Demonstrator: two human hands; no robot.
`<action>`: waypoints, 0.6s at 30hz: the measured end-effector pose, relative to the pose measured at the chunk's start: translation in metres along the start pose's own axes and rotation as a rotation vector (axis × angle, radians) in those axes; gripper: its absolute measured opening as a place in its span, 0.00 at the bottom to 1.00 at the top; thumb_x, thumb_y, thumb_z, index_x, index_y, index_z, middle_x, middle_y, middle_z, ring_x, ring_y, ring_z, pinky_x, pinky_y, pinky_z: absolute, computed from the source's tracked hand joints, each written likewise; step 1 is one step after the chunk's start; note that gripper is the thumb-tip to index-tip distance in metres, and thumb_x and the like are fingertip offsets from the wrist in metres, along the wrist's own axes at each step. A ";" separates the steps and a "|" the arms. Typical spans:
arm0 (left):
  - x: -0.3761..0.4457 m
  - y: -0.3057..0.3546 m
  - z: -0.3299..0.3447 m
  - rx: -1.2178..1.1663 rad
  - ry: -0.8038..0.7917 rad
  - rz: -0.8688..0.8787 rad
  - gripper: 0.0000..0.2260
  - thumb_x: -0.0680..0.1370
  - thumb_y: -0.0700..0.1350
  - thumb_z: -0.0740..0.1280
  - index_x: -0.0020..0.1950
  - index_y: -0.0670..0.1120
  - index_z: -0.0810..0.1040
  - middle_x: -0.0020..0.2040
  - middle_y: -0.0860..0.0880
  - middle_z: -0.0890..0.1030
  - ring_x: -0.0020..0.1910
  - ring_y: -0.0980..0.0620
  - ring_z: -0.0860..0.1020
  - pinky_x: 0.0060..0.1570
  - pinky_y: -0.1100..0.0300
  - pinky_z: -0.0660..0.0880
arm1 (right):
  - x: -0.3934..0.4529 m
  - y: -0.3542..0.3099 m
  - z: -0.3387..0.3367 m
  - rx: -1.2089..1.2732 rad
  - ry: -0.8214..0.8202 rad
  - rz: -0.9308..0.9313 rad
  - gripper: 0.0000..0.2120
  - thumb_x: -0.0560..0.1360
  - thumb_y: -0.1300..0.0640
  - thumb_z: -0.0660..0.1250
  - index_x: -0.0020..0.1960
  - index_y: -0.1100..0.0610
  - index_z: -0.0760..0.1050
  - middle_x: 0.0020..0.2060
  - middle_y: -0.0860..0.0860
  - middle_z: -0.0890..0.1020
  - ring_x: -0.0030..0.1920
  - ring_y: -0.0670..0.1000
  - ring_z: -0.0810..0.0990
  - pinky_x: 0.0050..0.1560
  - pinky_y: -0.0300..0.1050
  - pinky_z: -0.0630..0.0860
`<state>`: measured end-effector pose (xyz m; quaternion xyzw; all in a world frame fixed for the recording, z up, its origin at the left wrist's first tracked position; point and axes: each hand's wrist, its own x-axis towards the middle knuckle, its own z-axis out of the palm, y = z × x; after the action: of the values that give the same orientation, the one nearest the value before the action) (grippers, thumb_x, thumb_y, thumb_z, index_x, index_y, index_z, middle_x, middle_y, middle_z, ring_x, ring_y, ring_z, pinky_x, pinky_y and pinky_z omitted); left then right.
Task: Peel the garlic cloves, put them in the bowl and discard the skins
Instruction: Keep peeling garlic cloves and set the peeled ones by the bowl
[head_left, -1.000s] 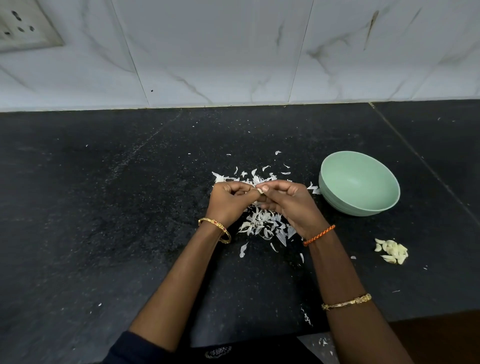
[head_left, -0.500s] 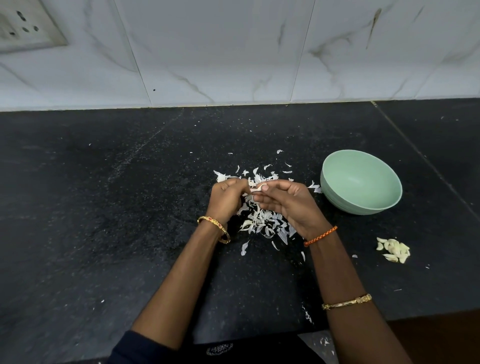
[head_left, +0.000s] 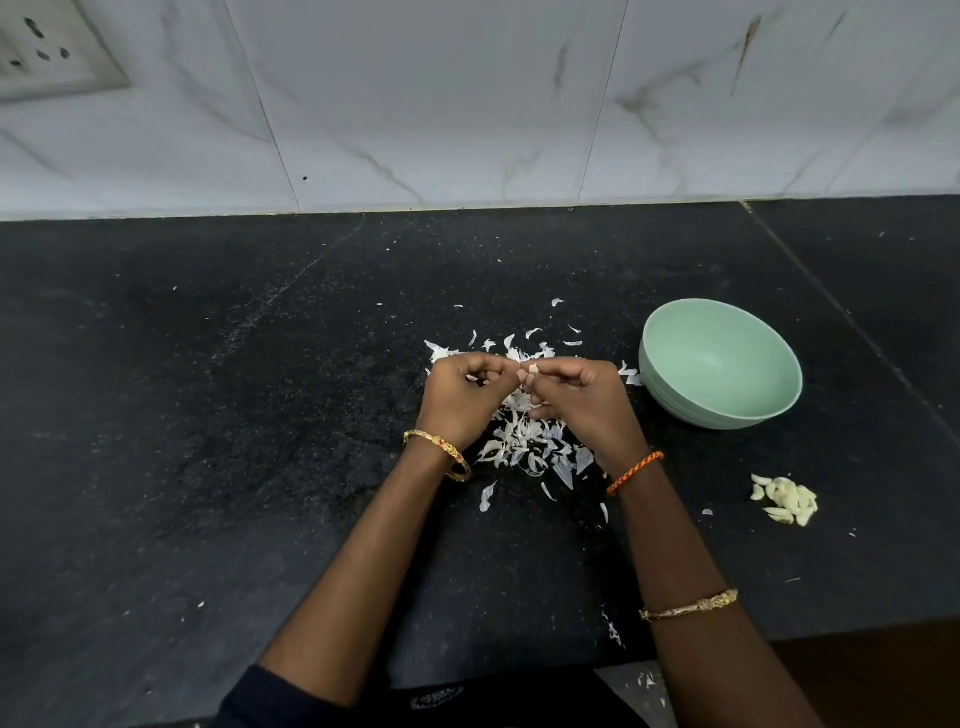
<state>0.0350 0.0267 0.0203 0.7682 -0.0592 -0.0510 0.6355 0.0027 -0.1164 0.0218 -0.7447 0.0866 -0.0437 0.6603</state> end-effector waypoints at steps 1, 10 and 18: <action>0.000 0.001 0.000 -0.005 -0.016 -0.003 0.01 0.73 0.41 0.73 0.41 0.45 0.84 0.32 0.53 0.77 0.27 0.64 0.72 0.31 0.71 0.69 | 0.001 0.002 0.000 -0.055 0.018 -0.025 0.06 0.73 0.62 0.71 0.51 0.60 0.82 0.36 0.51 0.83 0.34 0.44 0.82 0.36 0.40 0.81; 0.001 0.008 0.002 -0.012 0.011 -0.100 0.01 0.72 0.38 0.73 0.40 0.40 0.83 0.35 0.50 0.82 0.28 0.64 0.76 0.31 0.71 0.72 | 0.003 0.008 0.008 -0.522 0.095 -0.394 0.08 0.74 0.66 0.69 0.53 0.64 0.82 0.40 0.55 0.82 0.39 0.46 0.78 0.41 0.24 0.71; 0.009 0.017 -0.001 -0.098 0.024 -0.360 0.06 0.71 0.38 0.74 0.35 0.42 0.80 0.21 0.56 0.76 0.20 0.63 0.71 0.22 0.71 0.69 | 0.004 0.011 0.013 -0.665 0.098 -0.588 0.09 0.73 0.71 0.65 0.52 0.68 0.82 0.40 0.59 0.82 0.39 0.54 0.81 0.42 0.41 0.78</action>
<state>0.0435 0.0233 0.0374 0.7352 0.0893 -0.1574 0.6533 0.0081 -0.1053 0.0086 -0.9066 -0.0882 -0.2347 0.3394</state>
